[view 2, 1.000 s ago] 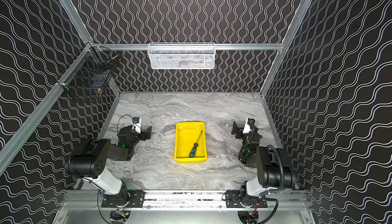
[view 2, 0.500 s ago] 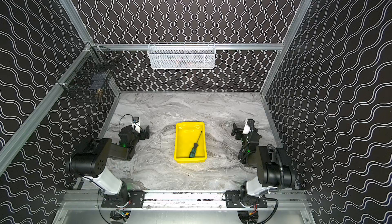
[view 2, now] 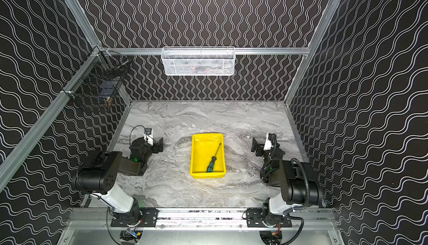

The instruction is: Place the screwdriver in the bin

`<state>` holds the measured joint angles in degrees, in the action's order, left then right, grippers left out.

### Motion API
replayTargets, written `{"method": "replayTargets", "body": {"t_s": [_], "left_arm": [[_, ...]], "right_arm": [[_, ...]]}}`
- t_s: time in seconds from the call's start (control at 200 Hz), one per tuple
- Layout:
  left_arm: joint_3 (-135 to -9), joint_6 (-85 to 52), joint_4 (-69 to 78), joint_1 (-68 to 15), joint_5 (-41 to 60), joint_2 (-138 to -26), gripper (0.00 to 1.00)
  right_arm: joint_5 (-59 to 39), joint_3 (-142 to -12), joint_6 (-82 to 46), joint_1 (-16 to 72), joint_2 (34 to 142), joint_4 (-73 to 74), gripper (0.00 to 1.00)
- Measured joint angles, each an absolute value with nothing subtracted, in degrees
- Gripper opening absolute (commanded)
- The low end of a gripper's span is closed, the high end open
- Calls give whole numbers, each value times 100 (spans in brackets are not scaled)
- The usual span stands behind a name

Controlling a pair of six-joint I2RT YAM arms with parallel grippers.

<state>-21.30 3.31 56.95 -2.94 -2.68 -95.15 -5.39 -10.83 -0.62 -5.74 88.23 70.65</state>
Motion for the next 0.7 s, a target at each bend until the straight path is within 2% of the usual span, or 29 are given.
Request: {"method": "replayTargets", "body": {"t_s": [0.255,0.701], "left_arm": [[-2130,333,5695,-294,-266,-9515,99],[-2130,333,5695,-294,-263,-9515,99]], "right_arm": [[-624,-1083,-60,-578,8829,7249,100],[-517,-1507,-60,-574,8816,6672,100]]}}
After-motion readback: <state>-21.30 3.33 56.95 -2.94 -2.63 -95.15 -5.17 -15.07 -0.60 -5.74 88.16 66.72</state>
